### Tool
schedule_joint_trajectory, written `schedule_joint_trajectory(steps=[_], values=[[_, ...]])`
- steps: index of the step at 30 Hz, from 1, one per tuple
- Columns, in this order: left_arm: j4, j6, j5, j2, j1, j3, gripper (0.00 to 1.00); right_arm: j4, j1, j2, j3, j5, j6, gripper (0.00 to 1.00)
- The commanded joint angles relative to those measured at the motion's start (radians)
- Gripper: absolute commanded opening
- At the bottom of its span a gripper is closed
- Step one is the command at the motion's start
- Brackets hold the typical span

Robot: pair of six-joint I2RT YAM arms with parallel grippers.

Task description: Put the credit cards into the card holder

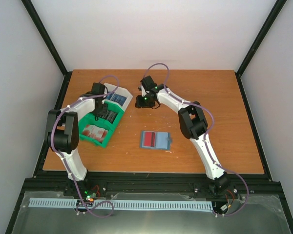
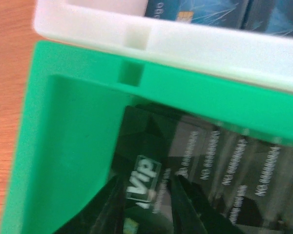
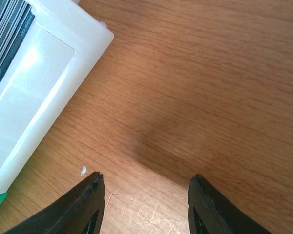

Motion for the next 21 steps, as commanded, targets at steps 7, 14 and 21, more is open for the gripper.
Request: schedule_joint_trajectory(steps=[7,14,21], values=[[-0.035,-0.050,0.308,-0.096,-0.049,-0.040,0.39,-0.118,0.023,-0.034,-0.002,0.031,-0.004,0.51],[-0.063,-0.132,0.360,-0.114,-0.116,-0.095,0.39,-0.103,0.027,-0.133,-0.073,0.017,0.040,0.53],[-0.057,-0.181,0.401,-0.093,-0.148,-0.136,0.37,-0.069,0.038,-0.222,-0.163,0.030,0.080,0.53]])
